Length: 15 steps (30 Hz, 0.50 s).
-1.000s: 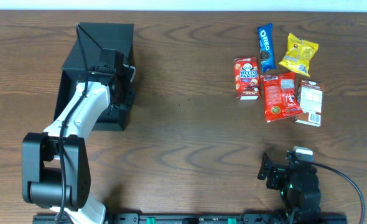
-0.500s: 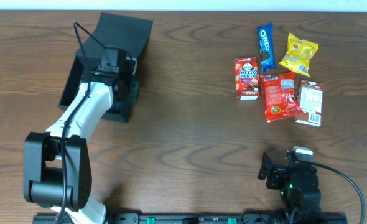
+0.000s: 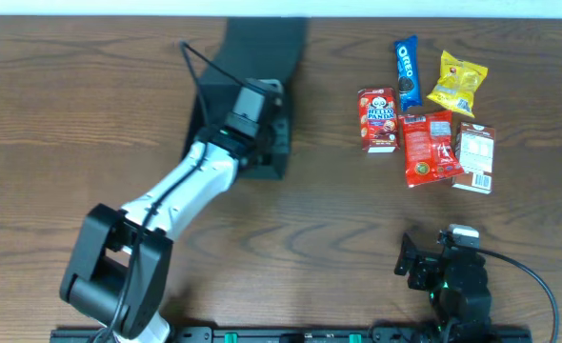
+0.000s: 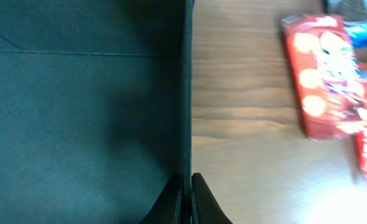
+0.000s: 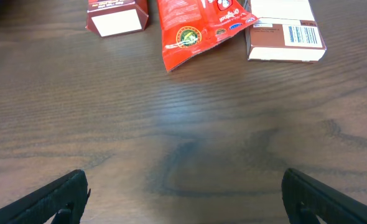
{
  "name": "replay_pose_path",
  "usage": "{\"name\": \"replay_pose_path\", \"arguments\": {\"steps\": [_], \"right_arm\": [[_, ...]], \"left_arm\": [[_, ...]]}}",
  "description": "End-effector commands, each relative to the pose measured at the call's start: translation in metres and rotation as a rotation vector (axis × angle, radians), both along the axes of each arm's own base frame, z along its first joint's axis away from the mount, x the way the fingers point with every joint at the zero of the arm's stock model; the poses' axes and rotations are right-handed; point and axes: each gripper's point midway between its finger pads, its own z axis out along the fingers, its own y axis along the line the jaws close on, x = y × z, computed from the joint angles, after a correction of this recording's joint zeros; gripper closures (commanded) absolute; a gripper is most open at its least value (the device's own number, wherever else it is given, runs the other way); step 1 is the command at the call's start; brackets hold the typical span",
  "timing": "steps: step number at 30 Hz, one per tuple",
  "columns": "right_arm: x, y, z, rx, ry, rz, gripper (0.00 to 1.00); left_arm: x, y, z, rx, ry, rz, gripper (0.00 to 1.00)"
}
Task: Pack container
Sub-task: 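Swing the lid upright with the left gripper, then pull back left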
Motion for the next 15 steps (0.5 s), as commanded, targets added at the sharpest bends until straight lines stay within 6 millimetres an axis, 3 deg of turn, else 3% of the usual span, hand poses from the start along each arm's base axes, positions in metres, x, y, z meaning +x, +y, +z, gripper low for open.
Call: {"name": "replay_pose_path", "arguments": {"steps": [1,5,12,15], "right_arm": [[-0.001,-0.002,-0.004,-0.014,0.008,-0.003,0.01],[-0.001,-0.002,-0.004,-0.014,0.008,-0.003,0.01],[-0.001,-0.002,-0.004,-0.014,0.008,-0.003,0.01],[-0.001,-0.002,-0.004,-0.014,0.008,-0.003,0.01]], "left_arm": [[-0.003,-0.013,0.002,-0.016,0.002,0.045,0.94],[-0.010,-0.023,0.001,-0.032,0.018,0.083,0.94],[-0.016,-0.049,-0.022,-0.093,0.079,0.091,0.94],[-0.012,-0.055,-0.017,-0.121,0.056,0.080,0.94]]}}
